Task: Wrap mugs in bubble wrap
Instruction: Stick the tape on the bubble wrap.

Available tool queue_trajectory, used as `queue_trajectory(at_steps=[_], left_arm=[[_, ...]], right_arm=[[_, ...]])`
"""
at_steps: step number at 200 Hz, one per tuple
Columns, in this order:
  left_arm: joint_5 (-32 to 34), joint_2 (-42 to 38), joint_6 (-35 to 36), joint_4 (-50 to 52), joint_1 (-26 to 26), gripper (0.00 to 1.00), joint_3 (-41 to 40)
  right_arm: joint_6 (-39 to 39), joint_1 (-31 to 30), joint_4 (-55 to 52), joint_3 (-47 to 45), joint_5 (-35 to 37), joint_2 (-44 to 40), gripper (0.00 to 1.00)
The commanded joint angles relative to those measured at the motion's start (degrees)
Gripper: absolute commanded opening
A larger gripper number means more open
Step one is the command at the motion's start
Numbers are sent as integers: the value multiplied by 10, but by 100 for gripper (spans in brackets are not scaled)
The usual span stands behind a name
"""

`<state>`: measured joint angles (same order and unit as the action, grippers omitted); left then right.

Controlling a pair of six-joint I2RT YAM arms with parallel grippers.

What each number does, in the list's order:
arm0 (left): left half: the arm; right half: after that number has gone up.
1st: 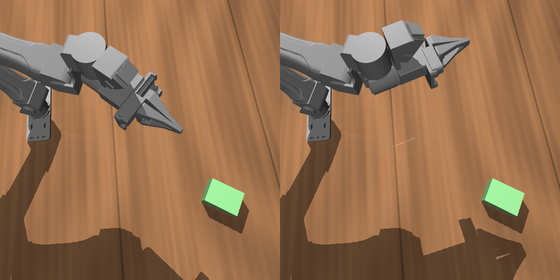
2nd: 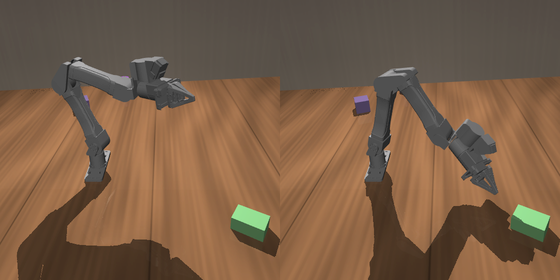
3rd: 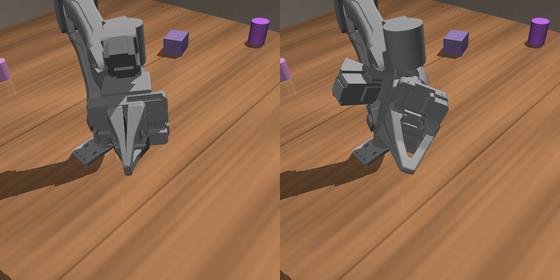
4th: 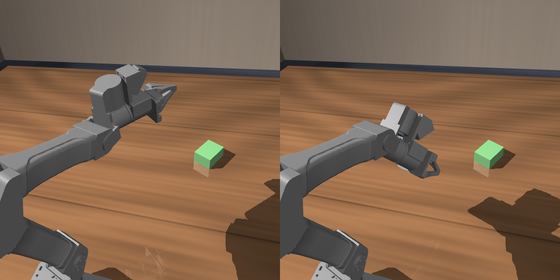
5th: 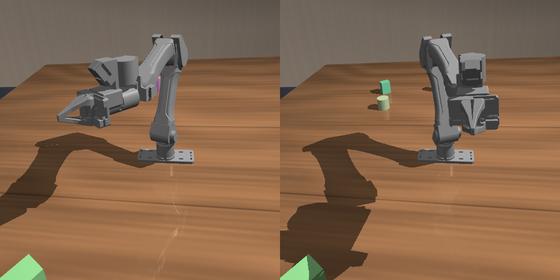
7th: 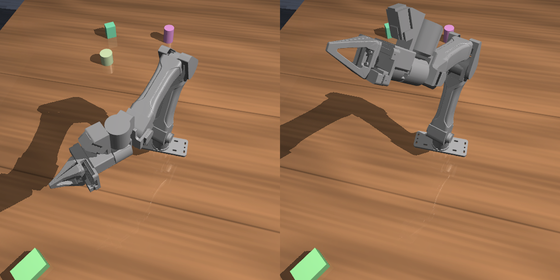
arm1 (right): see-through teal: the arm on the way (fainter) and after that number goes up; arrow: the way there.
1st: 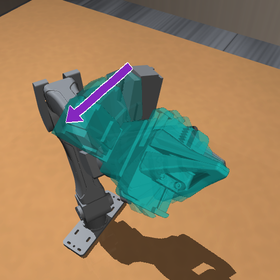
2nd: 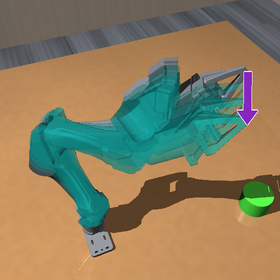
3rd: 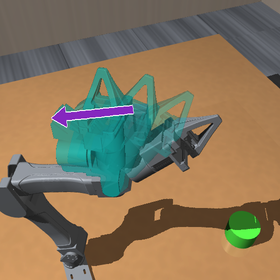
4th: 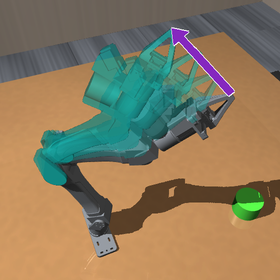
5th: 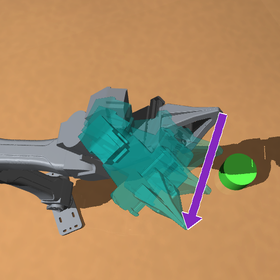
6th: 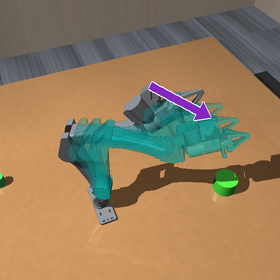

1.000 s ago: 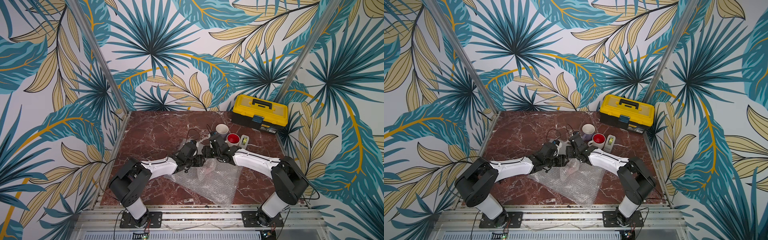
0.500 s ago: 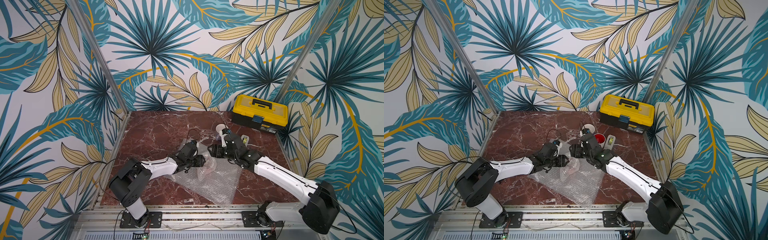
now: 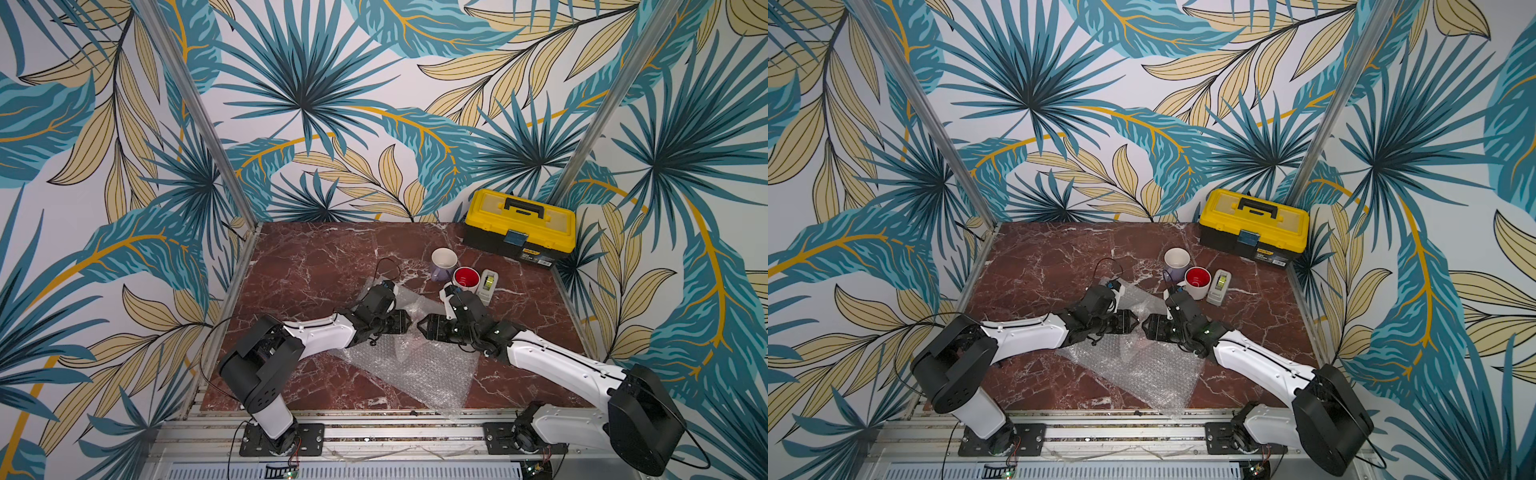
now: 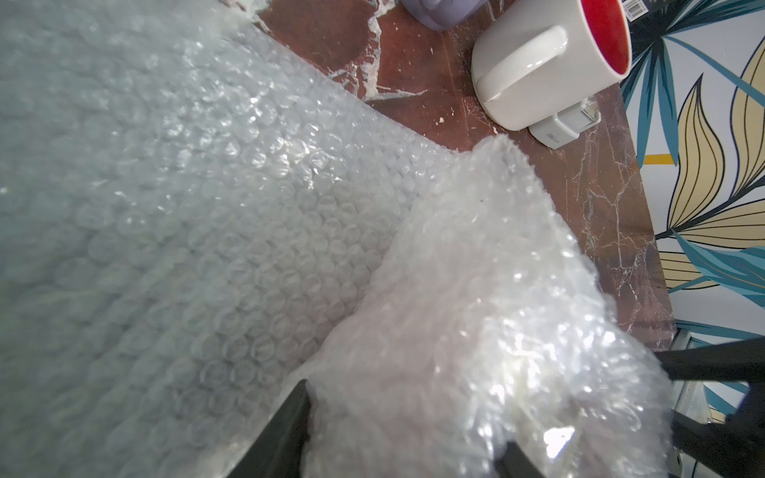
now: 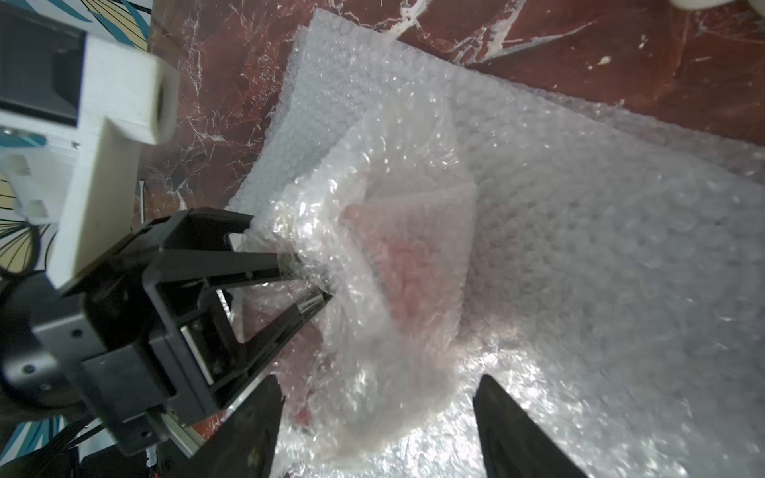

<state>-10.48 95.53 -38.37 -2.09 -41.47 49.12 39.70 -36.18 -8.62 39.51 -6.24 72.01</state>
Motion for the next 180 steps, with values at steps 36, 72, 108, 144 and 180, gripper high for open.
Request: queue_trajectory(at_steps=[36, 72, 108, 144, 180], left_arm=[[-2, 22, 8, 34, -6, 54, 4], [0, 20, 8, 34, -5, 54, 3], [-2, 20, 7, 34, -6, 54, 4], [-4, 23, 8, 34, -6, 54, 7], [-6, 23, 8, 34, -6, 54, 8]], right_arm=[[18, 0, -14, -35, 35, 50, 70], [11, 0, -33, -11, 31, 21, 70], [-30, 0, -61, -12, 14, -67, 70], [-62, 1, -99, -15, -51, -67, 46], [-62, 0, -64, -12, -103, -47, 8]])
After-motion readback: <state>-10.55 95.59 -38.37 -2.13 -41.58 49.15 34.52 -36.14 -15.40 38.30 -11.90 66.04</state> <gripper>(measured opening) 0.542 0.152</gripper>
